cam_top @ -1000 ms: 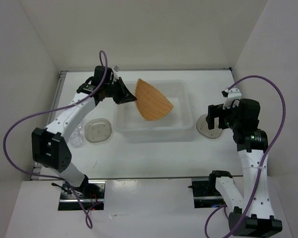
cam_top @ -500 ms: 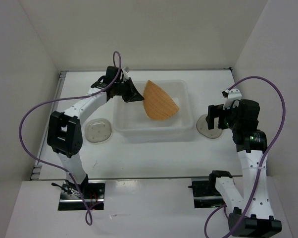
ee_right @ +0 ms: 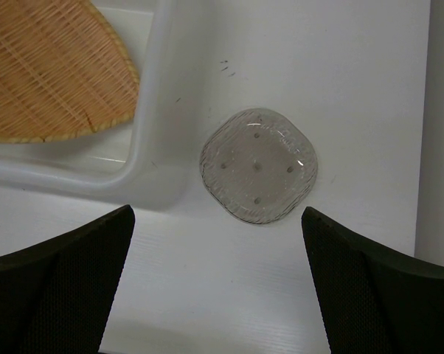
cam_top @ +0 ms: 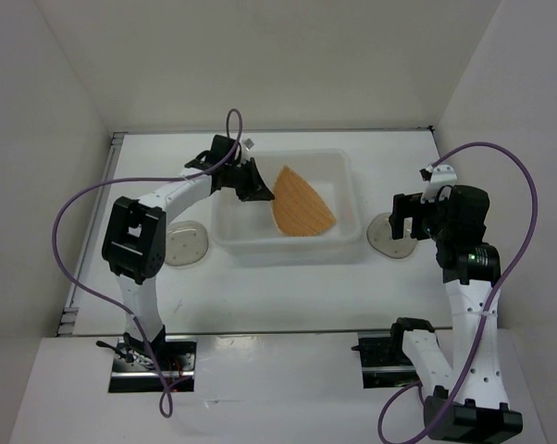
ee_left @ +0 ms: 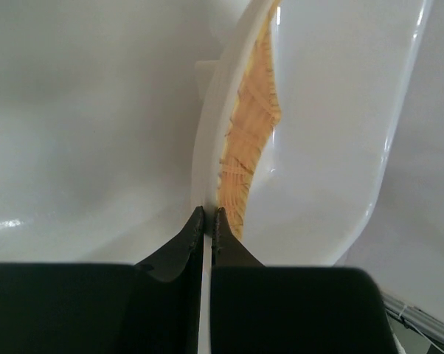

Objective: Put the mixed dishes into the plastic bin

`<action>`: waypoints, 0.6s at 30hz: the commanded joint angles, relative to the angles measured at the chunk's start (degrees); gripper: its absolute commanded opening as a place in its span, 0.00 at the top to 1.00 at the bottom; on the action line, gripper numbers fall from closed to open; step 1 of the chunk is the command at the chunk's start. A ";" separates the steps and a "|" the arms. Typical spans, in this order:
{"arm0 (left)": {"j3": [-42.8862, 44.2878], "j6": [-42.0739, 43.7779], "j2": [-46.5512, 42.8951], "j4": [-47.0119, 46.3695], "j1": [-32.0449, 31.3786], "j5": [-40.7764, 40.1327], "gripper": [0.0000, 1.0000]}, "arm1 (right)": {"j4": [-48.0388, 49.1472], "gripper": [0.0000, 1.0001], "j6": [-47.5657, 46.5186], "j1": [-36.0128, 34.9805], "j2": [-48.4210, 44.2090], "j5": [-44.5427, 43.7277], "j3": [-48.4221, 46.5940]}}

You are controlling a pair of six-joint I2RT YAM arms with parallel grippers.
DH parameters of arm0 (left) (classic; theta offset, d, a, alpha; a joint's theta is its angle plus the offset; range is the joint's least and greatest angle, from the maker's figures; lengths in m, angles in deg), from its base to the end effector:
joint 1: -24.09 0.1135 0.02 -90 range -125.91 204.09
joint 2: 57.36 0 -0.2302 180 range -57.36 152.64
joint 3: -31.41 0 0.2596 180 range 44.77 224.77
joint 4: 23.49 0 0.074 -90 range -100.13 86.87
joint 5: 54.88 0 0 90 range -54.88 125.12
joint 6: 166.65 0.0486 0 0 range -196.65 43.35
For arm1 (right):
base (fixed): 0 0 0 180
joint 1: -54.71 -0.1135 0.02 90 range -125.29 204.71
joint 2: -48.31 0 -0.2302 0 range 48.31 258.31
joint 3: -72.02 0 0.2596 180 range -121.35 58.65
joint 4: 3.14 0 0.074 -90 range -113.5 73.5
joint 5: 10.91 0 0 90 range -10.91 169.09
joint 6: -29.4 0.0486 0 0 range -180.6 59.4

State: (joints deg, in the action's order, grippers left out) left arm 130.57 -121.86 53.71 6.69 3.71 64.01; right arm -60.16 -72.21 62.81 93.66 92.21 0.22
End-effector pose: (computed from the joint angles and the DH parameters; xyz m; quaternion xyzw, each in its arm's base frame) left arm 0.4073 -0.1764 0.1966 -0.0913 0.8861 -0.4046 0.2070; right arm 0.1947 -0.0166 0.3312 -0.0830 0.8607 0.0135 0.5022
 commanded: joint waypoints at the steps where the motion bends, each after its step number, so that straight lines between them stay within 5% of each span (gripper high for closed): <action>1: -0.89 2.75 1.60 -3.11 -0.45 3.81 1.00 | 3.05 0.02 0.37 0.43 -0.08 0.23 0.51; 6: -1.51 3.81 2.83 -3.11 -0.98 3.81 0.98 | 3.05 0.02 0.37 0.43 -0.08 0.76 0.51; 9: 0.15 4.34 3.89 -1.79 -0.98 5.04 0.76 | 3.05 0.02 0.37 0.43 -0.08 0.76 0.51; 11: 1.73 5.74 4.42 0.14 -0.98 3.82 0.46 | 3.58 0.02 0.37 0.43 -0.08 0.76 1.12; 13: 4.45 7.14 4.94 3.02 -1.59 2.24 0.28 | 4.10 0.02 0.89 0.43 -0.08 0.77 1.13; 18: 8.15 9.26 4.95 8.57 -1.59 -3.03 0.10 | 5.51 0.02 5.45 0.43 -0.09 1.10 0.00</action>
State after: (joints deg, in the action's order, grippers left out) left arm 135.29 -115.52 58.67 12.05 2.33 63.70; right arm -58.78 -70.14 62.87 93.76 92.50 1.42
